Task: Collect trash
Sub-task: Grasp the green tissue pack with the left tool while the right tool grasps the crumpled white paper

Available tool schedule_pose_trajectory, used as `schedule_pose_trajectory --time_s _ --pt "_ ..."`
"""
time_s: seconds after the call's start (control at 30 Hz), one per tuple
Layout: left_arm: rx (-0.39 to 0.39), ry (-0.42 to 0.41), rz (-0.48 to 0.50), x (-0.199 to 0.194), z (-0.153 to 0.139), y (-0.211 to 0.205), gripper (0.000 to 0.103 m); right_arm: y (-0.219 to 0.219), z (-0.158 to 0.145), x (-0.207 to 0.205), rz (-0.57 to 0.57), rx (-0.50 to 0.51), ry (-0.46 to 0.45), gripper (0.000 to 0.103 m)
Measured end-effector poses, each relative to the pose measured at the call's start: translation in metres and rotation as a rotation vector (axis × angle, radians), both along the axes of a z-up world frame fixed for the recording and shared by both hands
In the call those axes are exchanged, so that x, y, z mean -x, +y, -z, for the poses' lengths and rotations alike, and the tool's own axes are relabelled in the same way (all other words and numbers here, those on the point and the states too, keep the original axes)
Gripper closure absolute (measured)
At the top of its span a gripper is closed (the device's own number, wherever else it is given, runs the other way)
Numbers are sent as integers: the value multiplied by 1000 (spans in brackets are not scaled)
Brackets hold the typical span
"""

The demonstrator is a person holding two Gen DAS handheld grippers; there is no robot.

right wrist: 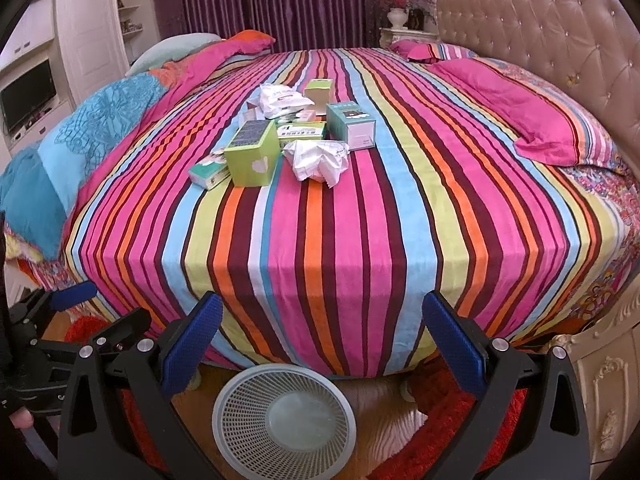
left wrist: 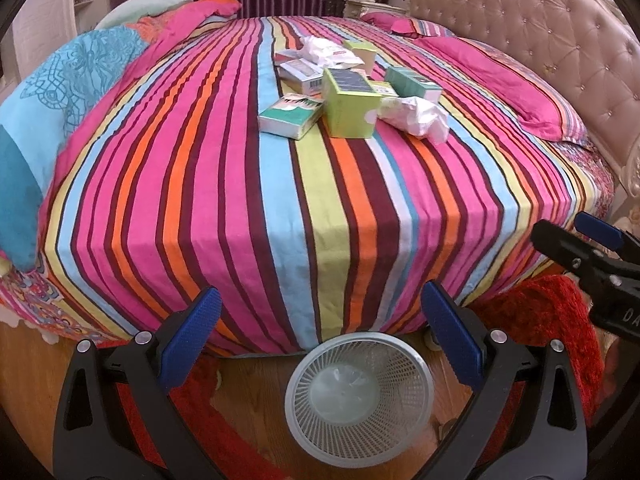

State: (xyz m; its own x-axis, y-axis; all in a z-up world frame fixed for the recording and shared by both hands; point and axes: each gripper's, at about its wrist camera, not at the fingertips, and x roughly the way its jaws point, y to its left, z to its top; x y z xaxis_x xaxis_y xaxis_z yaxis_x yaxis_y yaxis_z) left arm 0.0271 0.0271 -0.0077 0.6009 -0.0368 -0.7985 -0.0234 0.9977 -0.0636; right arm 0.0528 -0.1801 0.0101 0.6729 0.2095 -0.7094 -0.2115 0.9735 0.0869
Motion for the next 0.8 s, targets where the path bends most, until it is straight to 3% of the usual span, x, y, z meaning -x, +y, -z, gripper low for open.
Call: schedule_pose_trajectory --time_s 0.53,0.8 --pt "-12 -44 21 -80 -1 17 6 11 4 -73 -38 -13 41 8" --pt "-37 -28 49 -127 8 28 6 19 1 -118 -40 -24 38 8"
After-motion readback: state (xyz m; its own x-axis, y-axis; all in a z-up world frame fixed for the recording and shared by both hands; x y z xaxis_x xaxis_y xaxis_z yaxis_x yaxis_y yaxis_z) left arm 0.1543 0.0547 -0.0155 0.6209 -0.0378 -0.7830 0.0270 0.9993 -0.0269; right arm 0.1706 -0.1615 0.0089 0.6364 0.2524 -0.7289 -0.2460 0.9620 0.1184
